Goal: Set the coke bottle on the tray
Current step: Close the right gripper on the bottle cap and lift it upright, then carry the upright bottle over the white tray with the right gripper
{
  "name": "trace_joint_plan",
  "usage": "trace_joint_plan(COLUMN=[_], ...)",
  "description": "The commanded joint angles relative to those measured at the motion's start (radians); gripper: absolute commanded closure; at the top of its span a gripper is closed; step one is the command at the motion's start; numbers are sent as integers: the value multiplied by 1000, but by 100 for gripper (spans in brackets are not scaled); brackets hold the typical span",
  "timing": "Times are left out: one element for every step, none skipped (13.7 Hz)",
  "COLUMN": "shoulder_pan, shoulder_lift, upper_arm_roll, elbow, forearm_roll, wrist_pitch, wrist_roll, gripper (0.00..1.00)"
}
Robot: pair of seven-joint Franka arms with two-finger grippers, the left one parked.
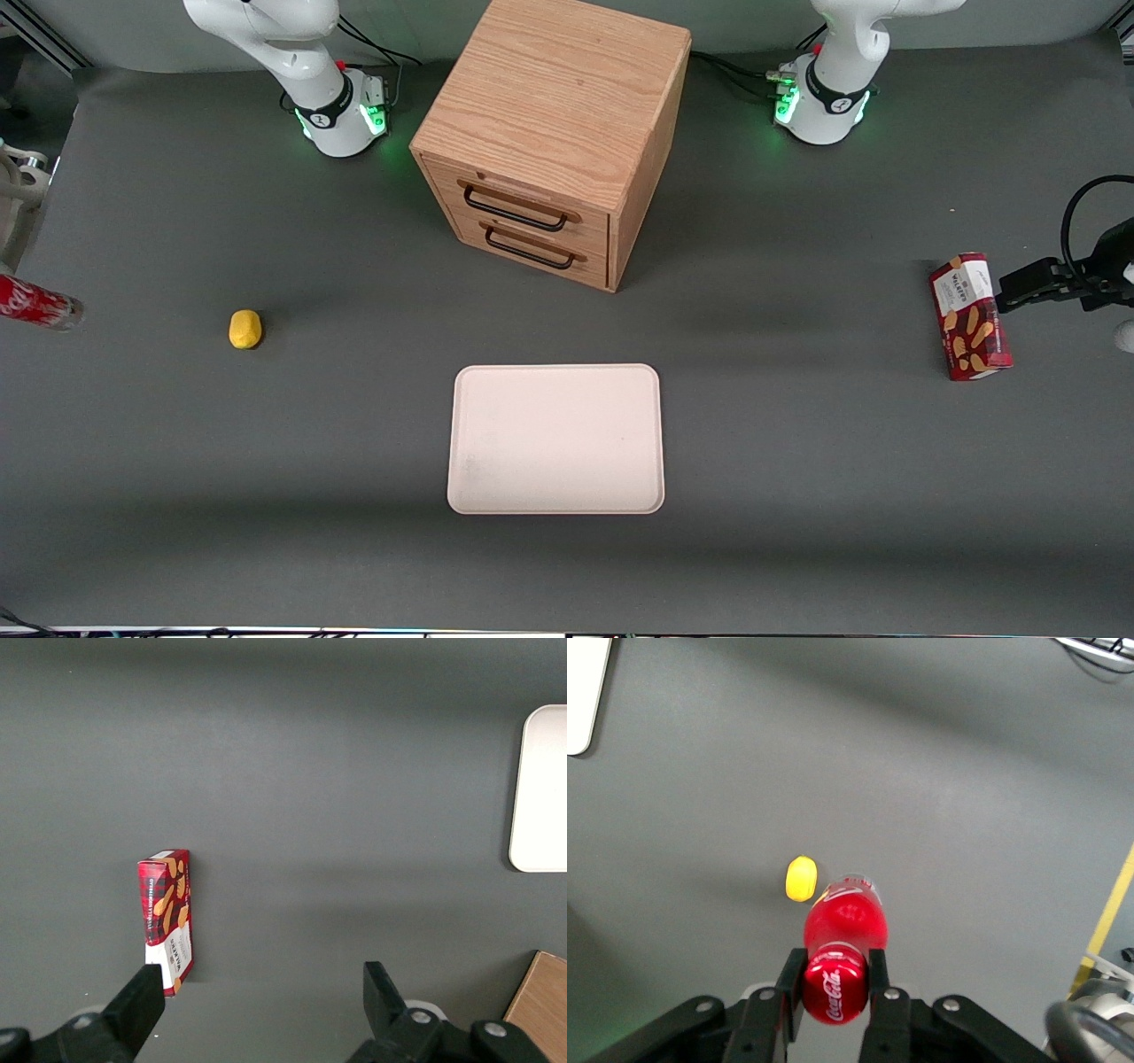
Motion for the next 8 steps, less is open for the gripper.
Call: trace_joint_plan(shoulder_pan=[41, 67, 93, 119, 156, 190, 229, 262], shoulder_lift=[22, 27, 33, 38, 56, 73, 99, 126], upper_arm_roll=[-3, 6, 22, 32, 42, 49, 68, 90], elbow=[94, 106, 123, 140, 163, 189, 221, 256], forearm_roll=[-35, -35, -35, -35, -35, -29, -27, -29], wrist_pitch=[-79, -101, -116, -128, -144, -162, -173, -188], wrist_roll=[90, 130, 179, 226, 280, 337, 413, 485], gripper=[100, 100, 100, 100, 100, 100, 100, 100])
